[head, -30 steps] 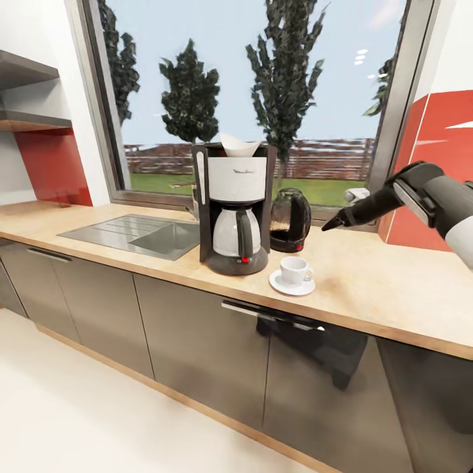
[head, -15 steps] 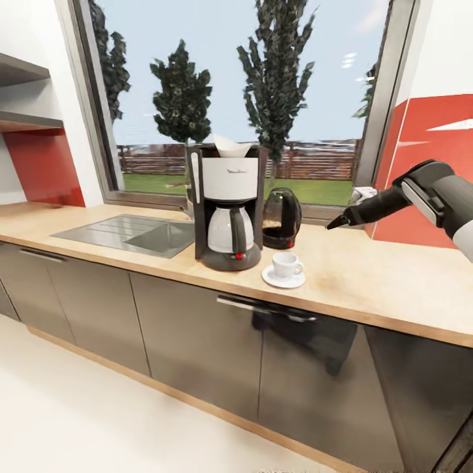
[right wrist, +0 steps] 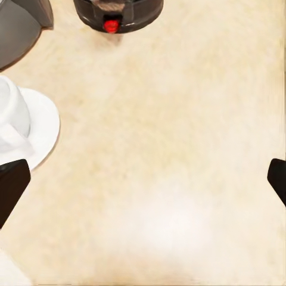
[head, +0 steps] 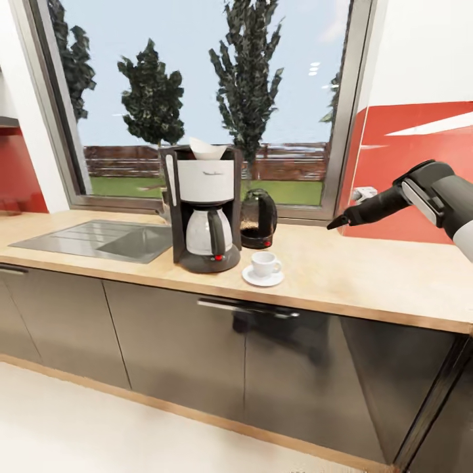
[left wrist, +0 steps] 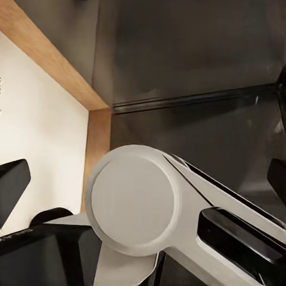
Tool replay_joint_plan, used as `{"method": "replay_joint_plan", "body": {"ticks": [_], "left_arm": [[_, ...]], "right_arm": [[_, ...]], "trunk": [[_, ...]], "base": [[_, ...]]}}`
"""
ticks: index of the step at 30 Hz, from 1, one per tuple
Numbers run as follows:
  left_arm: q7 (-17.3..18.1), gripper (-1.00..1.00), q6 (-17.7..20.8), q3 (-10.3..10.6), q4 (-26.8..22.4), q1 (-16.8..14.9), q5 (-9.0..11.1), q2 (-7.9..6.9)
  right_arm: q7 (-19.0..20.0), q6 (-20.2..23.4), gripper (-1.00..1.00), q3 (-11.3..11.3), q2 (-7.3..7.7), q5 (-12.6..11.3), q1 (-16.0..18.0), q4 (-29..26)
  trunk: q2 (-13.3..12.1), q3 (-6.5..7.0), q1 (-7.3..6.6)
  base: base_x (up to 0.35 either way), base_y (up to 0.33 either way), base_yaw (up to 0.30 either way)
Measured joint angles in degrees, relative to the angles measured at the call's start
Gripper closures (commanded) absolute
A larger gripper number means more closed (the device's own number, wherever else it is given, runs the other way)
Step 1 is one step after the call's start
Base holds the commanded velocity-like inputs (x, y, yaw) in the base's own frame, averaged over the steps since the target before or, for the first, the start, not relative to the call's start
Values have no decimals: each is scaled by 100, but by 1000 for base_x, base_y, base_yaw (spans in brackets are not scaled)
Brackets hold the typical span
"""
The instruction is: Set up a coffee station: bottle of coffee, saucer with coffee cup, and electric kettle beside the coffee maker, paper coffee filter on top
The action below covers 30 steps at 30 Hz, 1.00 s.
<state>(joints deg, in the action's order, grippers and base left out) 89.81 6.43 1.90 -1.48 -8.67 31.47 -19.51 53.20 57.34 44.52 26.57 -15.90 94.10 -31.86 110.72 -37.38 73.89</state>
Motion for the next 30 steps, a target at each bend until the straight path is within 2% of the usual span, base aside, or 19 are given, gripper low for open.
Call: {"method": "replay_joint_plan", "body": {"ticks": [7,13,30], "left_arm": [[1,-100,0,0,0,0,-3,0],[-2,-100,-10,0,-1,1,-1,0],[-1,-100,-24,0,0,0,-2,0]], "right_arm": [[-2,1,-100,0,1,-7,-1,0],[2,1,-100,-7,-2,-4,2,2],[1,1,-100,-5,-1,-7,1,8]], "trunk": [[0,10,0],[0,11,0],[0,11,3]], "base": [[0,292,-78],[-8,76,-2],[-281,134,0]]}}
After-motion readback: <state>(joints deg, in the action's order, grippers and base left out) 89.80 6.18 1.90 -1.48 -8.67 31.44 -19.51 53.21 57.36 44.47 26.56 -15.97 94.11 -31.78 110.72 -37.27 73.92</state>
